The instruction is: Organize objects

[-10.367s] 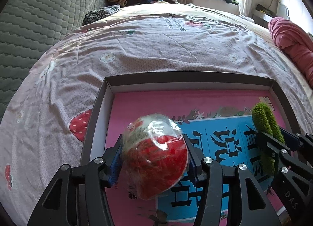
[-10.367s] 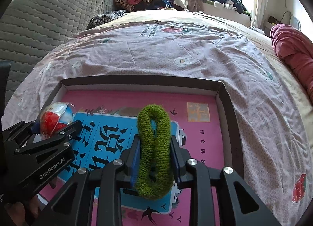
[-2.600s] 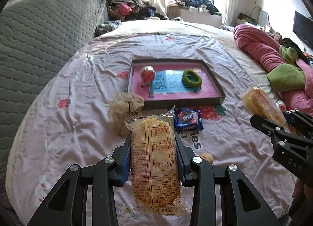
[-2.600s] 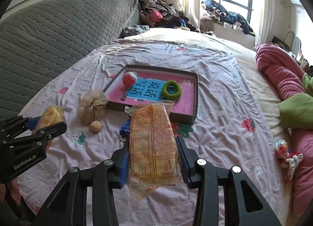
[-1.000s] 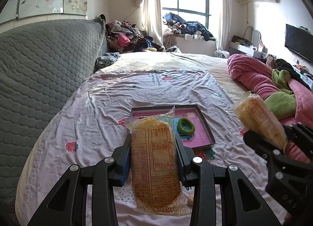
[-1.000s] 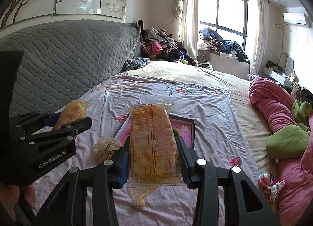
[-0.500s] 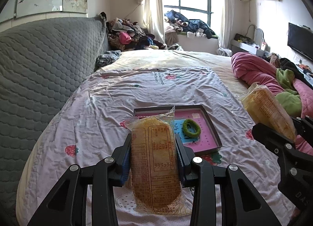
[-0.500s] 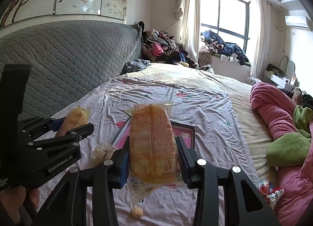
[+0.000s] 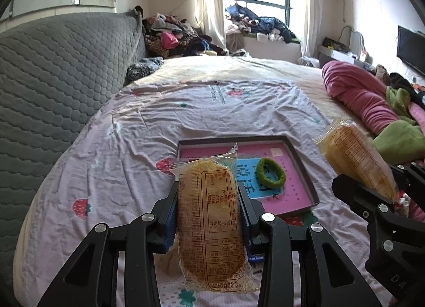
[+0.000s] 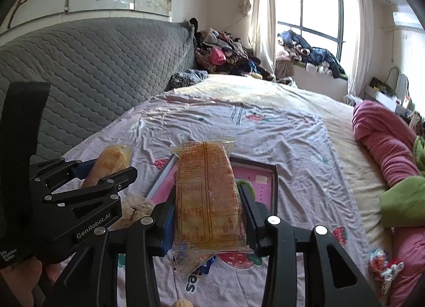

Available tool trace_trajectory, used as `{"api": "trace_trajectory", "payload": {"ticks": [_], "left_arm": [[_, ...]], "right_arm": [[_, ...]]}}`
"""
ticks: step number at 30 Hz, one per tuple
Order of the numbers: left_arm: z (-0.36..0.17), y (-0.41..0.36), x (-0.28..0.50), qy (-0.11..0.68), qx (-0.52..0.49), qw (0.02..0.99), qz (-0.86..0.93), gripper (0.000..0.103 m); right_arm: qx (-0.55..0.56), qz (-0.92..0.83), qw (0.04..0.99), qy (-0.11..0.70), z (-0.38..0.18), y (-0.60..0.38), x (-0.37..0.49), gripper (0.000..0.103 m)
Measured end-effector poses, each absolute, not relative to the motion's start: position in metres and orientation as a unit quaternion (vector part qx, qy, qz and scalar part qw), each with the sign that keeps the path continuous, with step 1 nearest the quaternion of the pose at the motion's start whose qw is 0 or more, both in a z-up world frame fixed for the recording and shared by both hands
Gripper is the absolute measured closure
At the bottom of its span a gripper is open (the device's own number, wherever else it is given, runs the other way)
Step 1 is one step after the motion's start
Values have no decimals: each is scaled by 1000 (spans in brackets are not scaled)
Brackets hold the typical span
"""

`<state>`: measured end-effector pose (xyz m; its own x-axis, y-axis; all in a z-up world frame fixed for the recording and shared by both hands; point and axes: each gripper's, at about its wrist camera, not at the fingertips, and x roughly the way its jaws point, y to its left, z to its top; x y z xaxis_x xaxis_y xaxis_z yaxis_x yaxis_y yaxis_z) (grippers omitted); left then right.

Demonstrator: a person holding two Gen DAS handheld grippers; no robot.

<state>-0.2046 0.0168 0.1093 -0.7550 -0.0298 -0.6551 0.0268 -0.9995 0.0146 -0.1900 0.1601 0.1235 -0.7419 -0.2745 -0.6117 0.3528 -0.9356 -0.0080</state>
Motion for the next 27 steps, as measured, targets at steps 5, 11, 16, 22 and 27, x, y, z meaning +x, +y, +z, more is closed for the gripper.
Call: {"api": "trace_trajectory", "payload": {"ticks": [5, 11, 16, 22, 27], "left_arm": [[80, 16, -233, -3, 366, 17, -930, 63], [51, 11, -262, 1, 381, 17, -924, 63], [33, 17, -282, -1, 387, 13, -922, 63], [10, 22, -304, 2, 397, 8, -918, 63], [-6, 24, -319, 9, 395, 4, -919, 63]], "right_arm": [[333, -927, 166, 55, 96, 164, -215, 60], [347, -921, 165, 56, 69, 162, -243, 60], [357, -918, 165, 57, 49, 162, -261, 60], [366, -915, 163, 53, 27, 163, -280, 60], [374, -912, 160, 50, 9, 167, -295, 60]]}}
